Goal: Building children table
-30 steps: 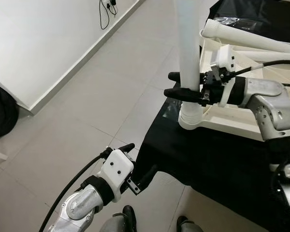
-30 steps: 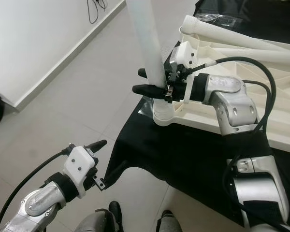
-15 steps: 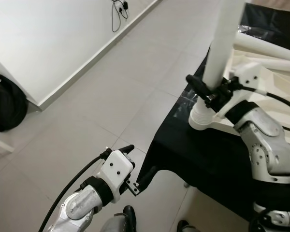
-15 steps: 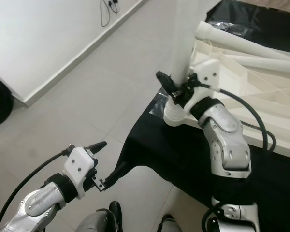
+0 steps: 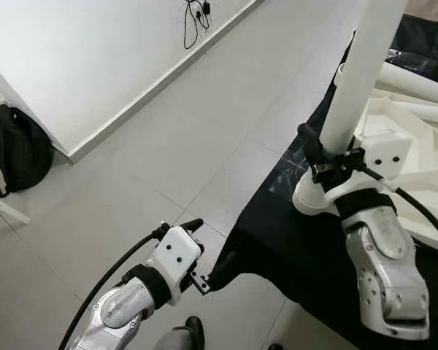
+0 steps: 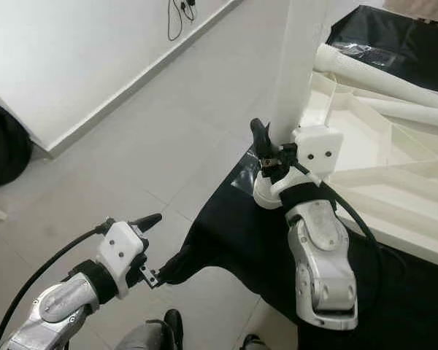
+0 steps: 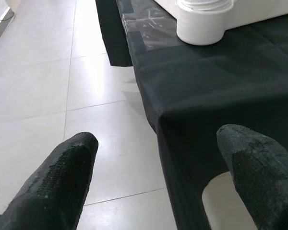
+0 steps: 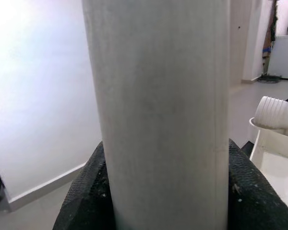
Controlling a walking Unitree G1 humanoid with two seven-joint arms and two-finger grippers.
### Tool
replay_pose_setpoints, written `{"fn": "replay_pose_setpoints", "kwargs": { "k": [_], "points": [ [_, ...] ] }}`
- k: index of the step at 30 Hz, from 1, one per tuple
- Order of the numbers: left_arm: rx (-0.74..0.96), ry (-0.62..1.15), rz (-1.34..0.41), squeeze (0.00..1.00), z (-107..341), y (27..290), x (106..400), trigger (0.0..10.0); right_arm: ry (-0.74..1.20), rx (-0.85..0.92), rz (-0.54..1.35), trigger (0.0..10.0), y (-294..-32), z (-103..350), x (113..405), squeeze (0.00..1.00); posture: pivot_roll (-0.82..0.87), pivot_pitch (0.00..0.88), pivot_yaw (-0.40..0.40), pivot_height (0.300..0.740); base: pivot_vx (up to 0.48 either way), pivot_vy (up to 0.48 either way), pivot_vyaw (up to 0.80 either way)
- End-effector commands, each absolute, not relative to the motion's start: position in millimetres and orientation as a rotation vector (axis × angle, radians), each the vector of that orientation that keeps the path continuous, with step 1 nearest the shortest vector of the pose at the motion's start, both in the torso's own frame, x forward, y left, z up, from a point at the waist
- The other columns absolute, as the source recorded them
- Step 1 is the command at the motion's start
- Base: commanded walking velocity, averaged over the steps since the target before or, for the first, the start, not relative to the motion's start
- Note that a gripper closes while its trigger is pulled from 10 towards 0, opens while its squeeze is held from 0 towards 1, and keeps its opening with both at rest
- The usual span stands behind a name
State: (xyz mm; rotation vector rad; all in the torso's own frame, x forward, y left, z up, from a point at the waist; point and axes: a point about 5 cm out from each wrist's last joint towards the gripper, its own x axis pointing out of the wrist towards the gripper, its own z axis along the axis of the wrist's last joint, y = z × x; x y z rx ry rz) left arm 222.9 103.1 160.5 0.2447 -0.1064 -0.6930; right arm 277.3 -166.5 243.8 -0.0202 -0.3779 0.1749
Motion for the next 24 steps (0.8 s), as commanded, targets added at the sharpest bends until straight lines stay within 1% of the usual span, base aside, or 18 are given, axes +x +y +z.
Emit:
{"fn": "replay_pose_setpoints", "kwargs": {
  "k": [1,2,4,5,6,7,8,9,10,12,13,14,15,17,19,20,22,24],
  "points": [
    [0.265,-0.071,-0.697,0.00,153,108,222,10.0,-0.178,0.107,0.281,10.0,-158,206,283,0.00,-0.04,0.292,0.100,0.740,0.000,0.000,0.00],
    [0.265,-0.071,-0.697,0.00,153,108,222,10.0,-0.178,0.107,0.281,10.0,-158,206,283,0.00,-0.04,0.292,0.100,0.740,0.000,0.000,0.00],
    [0.265,-0.071,-0.701,0.00,153,107,224,10.0,-0.199,0.034,0.471,10.0,-150,218,285,0.00,-0.04,0.294,0.102,0.740,0.000,0.000,0.00],
    [0.265,-0.071,-0.701,0.00,153,107,224,10.0,-0.199,0.034,0.471,10.0,-150,218,285,0.00,-0.04,0.294,0.102,0.740,0.000,0.000,0.00],
    [0.265,-0.071,-0.702,0.00,153,107,225,10.0,-0.201,0.008,0.550,10.0,-149,223,286,0.00,-0.04,0.295,0.102,0.740,0.000,0.000,0.00],
    [0.265,-0.071,-0.702,0.00,153,107,225,10.0,-0.201,0.008,0.550,10.0,-149,223,286,0.00,-0.04,0.295,0.102,0.740,0.000,0.000,0.00],
    [0.264,-0.072,-0.702,0.00,153,107,225,10.0,-0.212,-0.054,0.687,10.0,-147,231,283,0.00,-0.04,0.294,0.101,0.740,0.000,0.000,0.00],
    [0.264,-0.072,-0.702,0.00,153,107,225,10.0,-0.212,-0.054,0.687,10.0,-147,231,283,0.00,-0.04,0.294,0.101,0.740,0.000,0.000,0.00],
    [0.264,-0.073,-0.702,0.00,153,106,226,10.0,-0.210,-0.143,0.845,10.0,-150,239,280,0.00,-0.04,0.296,0.101,0.740,0.000,0.000,0.00],
    [0.264,-0.073,-0.702,0.00,153,106,226,10.0,-0.210,-0.143,0.845,10.0,-150,239,280,0.00,-0.04,0.296,0.101,0.740,0.000,0.000,0.00],
    [0.262,-0.074,-0.701,0.00,153,106,226,10.0,-0.179,-0.207,0.974,10.0,-154,245,279,0.00,-0.05,0.298,0.100,0.740,0.000,0.000,0.00],
    [0.259,-0.076,-0.703,0.00,153,104,227,10.0,-0.095,-0.340,1.193,10.0,-160,254,281,0.00,-0.04,0.299,0.099,0.740,0.000,0.000,0.00],
    [0.258,-0.077,-0.704,0.00,153,104,227,10.0,-0.070,-0.363,1.272,10.0,-159,256,281,0.00,-0.04,0.298,0.099,0.740,0.000,0.000,0.00],
    [0.257,-0.078,-0.705,0.00,154,104,227,10.0,-0.057,-0.374,1.319,10.0,-159,258,280,0.00,-0.04,0.299,0.100,0.740,0.000,0.000,0.00],
    [0.257,-0.078,-0.705,0.00,154,104,227,10.0,-0.057,-0.374,1.319,10.0,-159,258,280,0.00,-0.04,0.299,0.100,0.740,0.000,0.000,0.00],
    [0.256,-0.078,-0.704,0.00,154,104,227,10.0,-0.061,-0.382,1.350,10.0,-156,261,284,0.00,-0.04,0.302,0.101,0.740,0.000,0.000,0.00],
    [0.256,-0.079,-0.702,0.00,154,104,226,10.0,-0.116,-0.480,1.345,10.0,-144,268,300,0.00,-0.03,0.304,0.098,0.740,0.000,0.000,0.00],
    [0.256,-0.080,-0.701,0.00,154,104,226,10.0,-0.151,-0.496,1.337,10.0,-137,274,306,0.00,-0.03,0.306,0.095,0.740,0.000,0.000,0.00]
  ]
}}
